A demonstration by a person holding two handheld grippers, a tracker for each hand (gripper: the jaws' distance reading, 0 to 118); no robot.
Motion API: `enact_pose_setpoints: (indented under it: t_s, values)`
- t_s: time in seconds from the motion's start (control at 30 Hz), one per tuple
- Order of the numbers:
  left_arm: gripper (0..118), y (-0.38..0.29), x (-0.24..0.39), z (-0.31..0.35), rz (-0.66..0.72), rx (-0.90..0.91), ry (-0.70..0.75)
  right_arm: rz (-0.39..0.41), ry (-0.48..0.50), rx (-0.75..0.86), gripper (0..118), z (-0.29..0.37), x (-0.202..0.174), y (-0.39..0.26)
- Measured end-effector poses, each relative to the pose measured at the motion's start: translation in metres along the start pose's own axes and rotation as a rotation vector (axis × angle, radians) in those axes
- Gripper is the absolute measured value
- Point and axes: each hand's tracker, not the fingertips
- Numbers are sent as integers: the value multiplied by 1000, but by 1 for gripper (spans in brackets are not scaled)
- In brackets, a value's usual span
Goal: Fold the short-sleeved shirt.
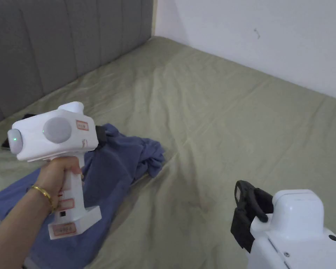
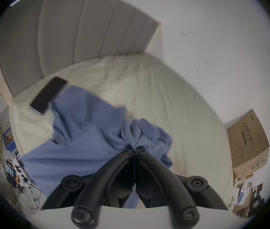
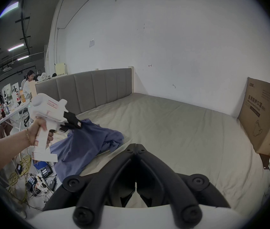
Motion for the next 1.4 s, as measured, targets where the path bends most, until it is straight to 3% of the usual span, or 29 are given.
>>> enact_pose_setpoints:
  t_s: [0.17, 0.27, 0.37, 0.53, 0.83, 0.97, 1.1, 1.4]
  values:
    - [0, 9, 16, 87, -16, 155, -67, -2, -29, 58, 0, 42, 12, 2]
    - [0, 25, 40, 133, -53, 210, -132, -70, -36, 99, 0, 68, 25, 5]
    - [0, 41, 86, 187, -190, 337, -220, -55, -89, 144, 0, 92, 34, 6]
    - [0, 85, 169, 263, -286, 468, -425, -68, -158, 206, 0, 134, 52, 6]
    - [0, 119, 319, 336, -436, 587, -677, -89, -365, 293, 0, 204, 93, 2]
    - [0, 111, 367, 328, -505, 585, -689, -110, -451, 314, 0, 232, 111, -1]
    - [0, 89, 396, 285, -544, 465, -719, -97, -529, 318, 0, 256, 122, -6]
    - [0, -23, 399, 103, -708, 50, -535, -151, -614, 293, 0, 271, 140, -24]
